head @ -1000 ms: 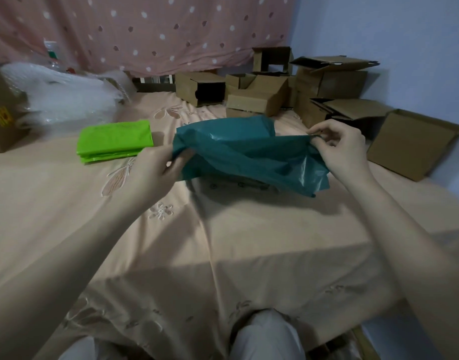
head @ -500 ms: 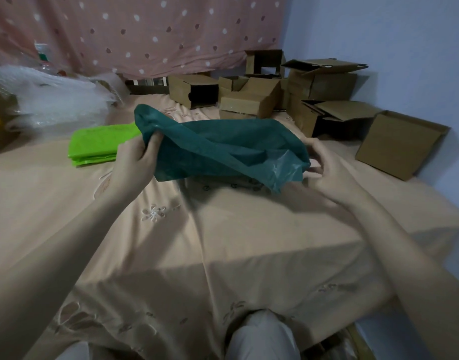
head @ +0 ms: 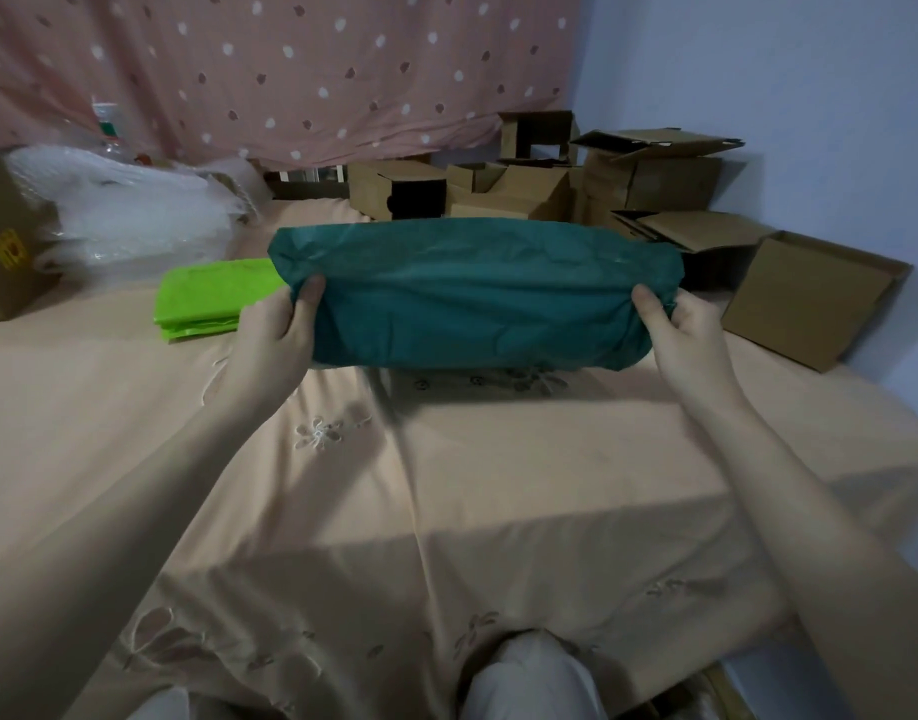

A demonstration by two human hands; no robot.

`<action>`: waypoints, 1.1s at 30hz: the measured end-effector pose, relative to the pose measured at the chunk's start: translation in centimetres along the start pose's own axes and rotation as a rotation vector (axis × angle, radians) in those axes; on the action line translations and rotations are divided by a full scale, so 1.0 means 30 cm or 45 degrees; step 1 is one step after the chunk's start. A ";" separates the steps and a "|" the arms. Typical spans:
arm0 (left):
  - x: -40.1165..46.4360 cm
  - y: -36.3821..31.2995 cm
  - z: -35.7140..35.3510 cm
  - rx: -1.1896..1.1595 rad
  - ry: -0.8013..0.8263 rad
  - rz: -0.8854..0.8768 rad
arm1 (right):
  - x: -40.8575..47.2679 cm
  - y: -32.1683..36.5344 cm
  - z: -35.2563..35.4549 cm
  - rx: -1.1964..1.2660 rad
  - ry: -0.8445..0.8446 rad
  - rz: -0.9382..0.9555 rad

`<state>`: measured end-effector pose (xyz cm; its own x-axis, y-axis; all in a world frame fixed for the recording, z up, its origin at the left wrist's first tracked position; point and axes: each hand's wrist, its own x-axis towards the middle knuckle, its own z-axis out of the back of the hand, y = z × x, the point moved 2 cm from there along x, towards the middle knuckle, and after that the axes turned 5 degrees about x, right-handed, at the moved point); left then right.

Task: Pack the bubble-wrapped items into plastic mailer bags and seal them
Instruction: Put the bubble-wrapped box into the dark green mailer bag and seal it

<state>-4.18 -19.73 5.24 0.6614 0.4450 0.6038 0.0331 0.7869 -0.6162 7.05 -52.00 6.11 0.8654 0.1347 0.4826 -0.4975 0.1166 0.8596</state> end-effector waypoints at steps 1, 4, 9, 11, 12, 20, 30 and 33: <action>-0.001 0.003 -0.001 -0.002 0.001 0.003 | 0.001 -0.006 -0.002 -0.012 -0.012 -0.008; -0.002 0.013 -0.001 -0.016 0.031 0.029 | 0.004 -0.017 -0.007 -0.079 -0.063 0.007; -0.015 0.023 -0.015 -0.105 0.068 0.127 | -0.001 -0.038 -0.029 -0.004 -0.096 -0.066; -0.015 0.036 -0.025 -0.147 0.083 0.172 | -0.003 -0.035 -0.042 0.034 -0.107 -0.120; -0.011 0.046 -0.028 -0.162 0.087 0.191 | -0.003 -0.029 -0.049 0.050 -0.104 -0.137; 0.049 0.087 -0.069 -0.230 0.119 0.257 | 0.033 -0.017 -0.099 0.138 0.111 -0.100; 0.176 0.151 -0.149 0.019 0.066 0.157 | 0.158 -0.089 -0.172 -0.259 -0.013 0.038; 0.217 0.169 -0.178 0.076 0.070 0.127 | 0.202 -0.113 -0.199 -0.256 -0.030 0.021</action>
<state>4.29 -15.14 3.34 0.6993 0.4995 0.5113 -0.0788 0.7648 -0.6394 13.63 -45.72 5.12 0.8571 0.1155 0.5020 -0.5114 0.3090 0.8019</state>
